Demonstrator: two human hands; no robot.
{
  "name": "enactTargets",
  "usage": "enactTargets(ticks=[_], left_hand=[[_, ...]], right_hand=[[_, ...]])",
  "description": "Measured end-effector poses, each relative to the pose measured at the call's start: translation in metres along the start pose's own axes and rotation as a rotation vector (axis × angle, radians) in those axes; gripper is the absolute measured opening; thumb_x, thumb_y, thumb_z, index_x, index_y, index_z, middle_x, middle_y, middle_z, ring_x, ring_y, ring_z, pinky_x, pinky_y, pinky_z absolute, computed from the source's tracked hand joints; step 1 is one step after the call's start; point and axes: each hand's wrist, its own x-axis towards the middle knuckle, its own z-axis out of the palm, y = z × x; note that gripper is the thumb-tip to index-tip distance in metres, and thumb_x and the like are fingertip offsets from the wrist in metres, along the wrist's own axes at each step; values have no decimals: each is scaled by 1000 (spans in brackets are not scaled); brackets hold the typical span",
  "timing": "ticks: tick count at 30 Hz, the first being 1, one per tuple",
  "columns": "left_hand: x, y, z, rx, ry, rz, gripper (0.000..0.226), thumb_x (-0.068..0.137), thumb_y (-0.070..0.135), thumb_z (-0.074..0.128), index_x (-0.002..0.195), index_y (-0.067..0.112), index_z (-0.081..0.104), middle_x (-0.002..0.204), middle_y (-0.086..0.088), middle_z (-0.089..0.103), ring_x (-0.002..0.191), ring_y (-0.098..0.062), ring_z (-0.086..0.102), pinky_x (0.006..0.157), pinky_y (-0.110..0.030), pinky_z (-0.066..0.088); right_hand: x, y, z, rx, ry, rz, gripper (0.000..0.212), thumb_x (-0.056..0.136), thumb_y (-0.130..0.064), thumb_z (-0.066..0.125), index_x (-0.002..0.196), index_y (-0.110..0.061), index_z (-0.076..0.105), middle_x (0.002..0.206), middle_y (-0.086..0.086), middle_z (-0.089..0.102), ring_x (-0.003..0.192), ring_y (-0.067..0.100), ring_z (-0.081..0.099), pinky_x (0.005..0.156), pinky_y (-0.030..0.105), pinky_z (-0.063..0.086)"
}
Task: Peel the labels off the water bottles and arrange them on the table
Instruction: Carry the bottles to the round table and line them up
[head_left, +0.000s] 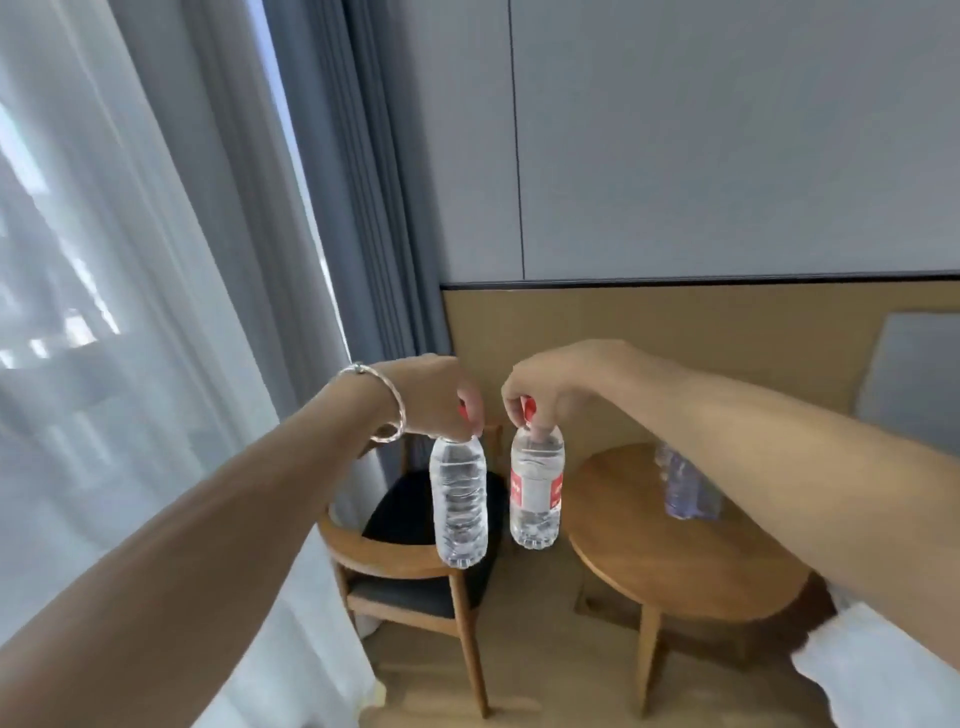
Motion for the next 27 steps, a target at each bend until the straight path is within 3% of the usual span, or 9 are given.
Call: enactTargets(ticks=[4, 7, 10, 12, 15, 19, 24, 27], left_hand=[[100, 79, 8, -38, -3, 106, 22, 87, 22, 58, 95, 34, 75, 88, 21, 67, 81, -3, 62, 71, -17, 48], [166, 137, 15, -64, 4, 179, 19, 87, 22, 61, 96, 33, 74, 89, 18, 68, 77, -2, 61, 67, -16, 47], [224, 179, 21, -88, -4, 253, 17, 87, 21, 62, 93, 32, 74, 85, 17, 66, 73, -5, 59, 64, -16, 46], [260, 201, 26, -102, -14, 308, 17, 86, 20, 63, 90, 33, 72, 82, 20, 63, 73, -5, 58, 62, -16, 44], [309, 230, 37, -87, -49, 379, 17, 87, 19, 63, 93, 32, 73, 77, 26, 56, 69, -1, 54, 58, -12, 38], [385, 246, 71, -71, -111, 446, 20, 87, 20, 63, 101, 28, 75, 79, 20, 57, 68, 0, 52, 58, -11, 37], [480, 242, 147, 7, -229, 494, 19, 86, 23, 62, 100, 33, 72, 75, 19, 48, 91, -17, 42, 87, -33, 41], [529, 227, 192, -17, -299, 510, 15, 82, 23, 61, 89, 32, 71, 79, 11, 62, 91, -22, 53, 86, -41, 51]], right_hand=[[-24, 120, 18, 36, -26, 101, 16, 85, -18, 72, 96, -23, 63, 86, -13, 56, 90, 17, 59, 76, 29, 51], [-47, 199, 33, 34, -40, 196, 15, 87, -15, 69, 100, -19, 65, 88, -9, 59, 76, 9, 56, 58, 19, 47], [-60, 269, 45, 11, -49, 255, 12, 85, -14, 68, 94, -22, 65, 95, -5, 63, 89, 18, 61, 73, 31, 54], [-66, 309, 57, 27, -63, 311, 15, 86, -12, 65, 98, -21, 66, 97, -5, 63, 90, 19, 61, 74, 31, 52], [-71, 356, 80, 101, -66, 395, 19, 88, -13, 66, 105, -20, 67, 99, -5, 62, 89, 16, 57, 64, 24, 44], [-51, 412, 124, 167, -90, 468, 22, 87, -15, 67, 109, -21, 66, 102, -5, 61, 90, 15, 55, 61, 23, 39], [15, 467, 196, 212, -195, 488, 21, 86, -10, 61, 103, -23, 64, 101, -5, 62, 90, 17, 58, 59, 22, 41], [62, 492, 237, 272, -246, 479, 23, 86, -7, 57, 103, -19, 66, 93, -4, 59, 88, 20, 58, 63, 25, 43]])
